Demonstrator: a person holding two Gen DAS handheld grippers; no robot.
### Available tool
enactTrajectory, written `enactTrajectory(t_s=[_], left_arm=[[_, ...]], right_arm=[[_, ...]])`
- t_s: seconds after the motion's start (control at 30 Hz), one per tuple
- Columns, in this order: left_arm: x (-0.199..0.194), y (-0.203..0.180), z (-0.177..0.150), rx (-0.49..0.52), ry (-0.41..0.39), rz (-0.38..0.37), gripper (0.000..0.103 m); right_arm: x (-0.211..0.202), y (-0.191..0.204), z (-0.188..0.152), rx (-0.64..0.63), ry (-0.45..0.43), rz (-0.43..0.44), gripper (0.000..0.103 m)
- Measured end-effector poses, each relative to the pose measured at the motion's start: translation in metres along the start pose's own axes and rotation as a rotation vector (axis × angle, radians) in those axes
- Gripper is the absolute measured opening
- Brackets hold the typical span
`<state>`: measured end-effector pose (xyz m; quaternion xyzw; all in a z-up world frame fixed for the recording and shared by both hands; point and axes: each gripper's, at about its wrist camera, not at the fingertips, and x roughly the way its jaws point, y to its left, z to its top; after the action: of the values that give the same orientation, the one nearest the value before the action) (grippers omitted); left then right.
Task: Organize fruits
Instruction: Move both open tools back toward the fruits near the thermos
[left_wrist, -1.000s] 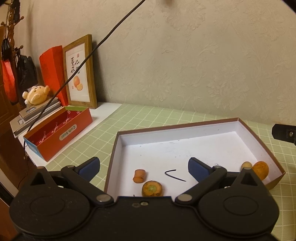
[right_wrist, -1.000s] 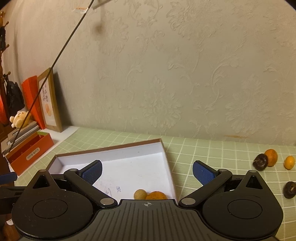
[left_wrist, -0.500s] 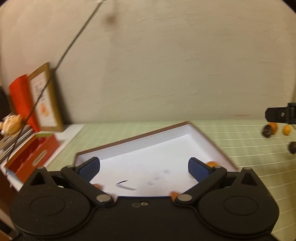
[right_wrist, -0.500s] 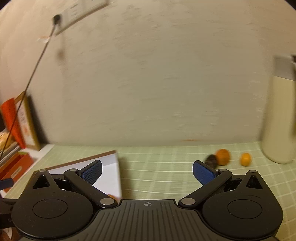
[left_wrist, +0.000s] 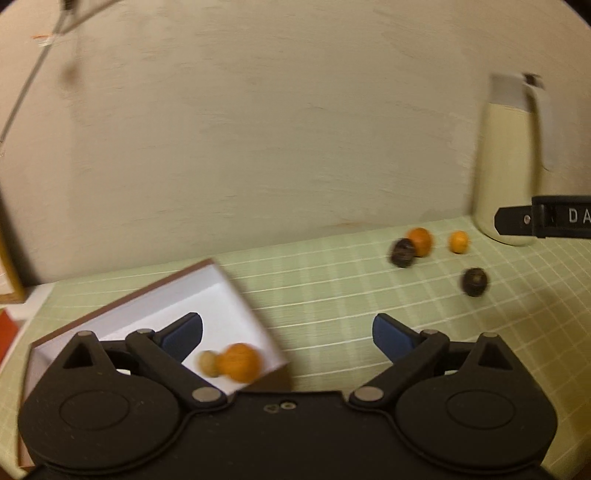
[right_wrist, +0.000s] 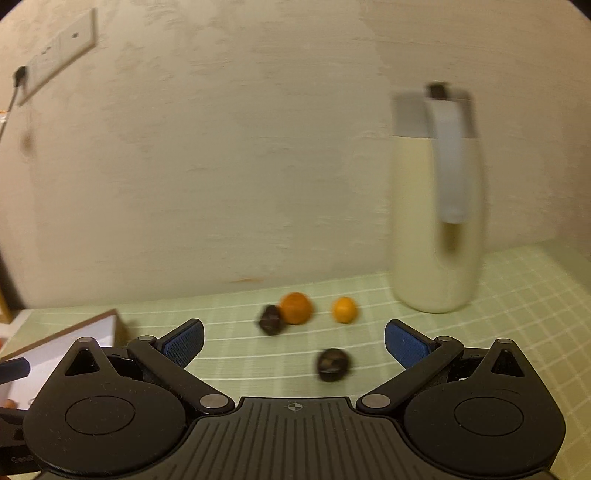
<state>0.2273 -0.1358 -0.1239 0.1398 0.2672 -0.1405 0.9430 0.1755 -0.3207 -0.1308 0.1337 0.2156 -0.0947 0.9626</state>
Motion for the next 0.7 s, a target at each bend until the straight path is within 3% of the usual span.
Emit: enactTrajectory(t_s=[0.33,0.5,0.57,0.7], left_arm=[[0.021,-0.068,0.003,0.067,0.026,-0.124,0.075],[0.032,-0.092,0.004,0.082,0.044,-0.168,0.066],[0.039,-0.100,0.005,0.088,0.052,-0.182,0.058],[0.047,-0.115,0.006,0.099,0.057,-0.206,0.054]], right_arm=[[-0.014,-0.061,0.001,0.042,-0.001,-0.103,0.103],[-0.020,-0.077,0.000,0.045,0.003,-0.130,0.103],[-0.021,-0.082,-0.001,0.044,0.002,-0.137,0.103],[-0.019,-0.088,0.000,0.036,0.006,-0.131,0.103]])
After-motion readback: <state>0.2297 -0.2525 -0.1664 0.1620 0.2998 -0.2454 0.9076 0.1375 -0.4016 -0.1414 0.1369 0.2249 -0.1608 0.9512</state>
